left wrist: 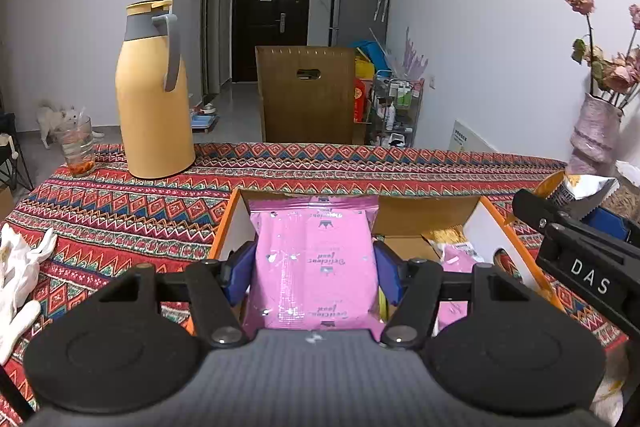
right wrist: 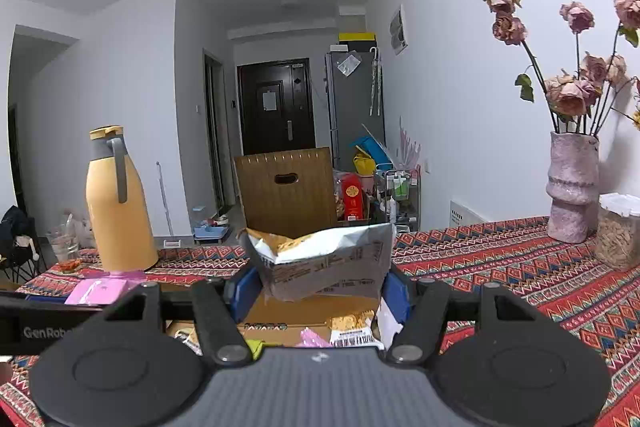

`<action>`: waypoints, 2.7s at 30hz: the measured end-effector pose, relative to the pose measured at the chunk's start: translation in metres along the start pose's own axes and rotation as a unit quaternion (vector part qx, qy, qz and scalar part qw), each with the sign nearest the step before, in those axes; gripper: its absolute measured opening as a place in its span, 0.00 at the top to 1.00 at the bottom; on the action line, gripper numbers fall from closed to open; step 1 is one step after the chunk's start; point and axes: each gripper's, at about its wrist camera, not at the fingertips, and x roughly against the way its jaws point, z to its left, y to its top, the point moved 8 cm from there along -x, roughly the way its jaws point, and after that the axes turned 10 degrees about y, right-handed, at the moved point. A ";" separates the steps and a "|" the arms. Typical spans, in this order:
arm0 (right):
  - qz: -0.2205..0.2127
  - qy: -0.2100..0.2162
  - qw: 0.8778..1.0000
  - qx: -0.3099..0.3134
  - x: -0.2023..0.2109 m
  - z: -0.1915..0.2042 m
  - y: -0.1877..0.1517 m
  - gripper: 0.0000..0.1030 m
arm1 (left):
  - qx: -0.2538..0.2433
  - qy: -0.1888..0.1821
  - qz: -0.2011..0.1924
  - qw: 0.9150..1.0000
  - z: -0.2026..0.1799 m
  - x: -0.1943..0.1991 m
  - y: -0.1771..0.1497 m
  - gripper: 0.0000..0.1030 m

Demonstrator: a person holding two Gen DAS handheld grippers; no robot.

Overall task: Organize snacks
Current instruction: 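Carry both packets over the box and open both grippers to drop them, then withdraw both grippers and grasp a brown biscuit packet with the right gripper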

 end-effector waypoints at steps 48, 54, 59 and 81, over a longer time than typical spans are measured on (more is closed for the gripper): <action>0.003 -0.016 1.000 -0.016 0.028 -0.009 -0.008 0.00 | 0.009 0.047 -0.019 0.999 0.030 0.025 -0.019 0.00; 0.036 -0.006 0.999 -0.011 0.053 0.004 -0.030 0.00 | 0.004 0.042 0.007 0.999 0.040 0.041 -0.045 0.00; 0.081 0.008 0.996 -0.018 0.067 0.015 -0.064 0.00 | -0.008 0.031 0.039 0.999 0.045 0.046 -0.078 0.00; 0.253 0.034 0.967 0.022 0.052 0.084 -0.171 0.00 | -0.001 0.045 0.094 0.995 0.095 0.047 -0.147 0.00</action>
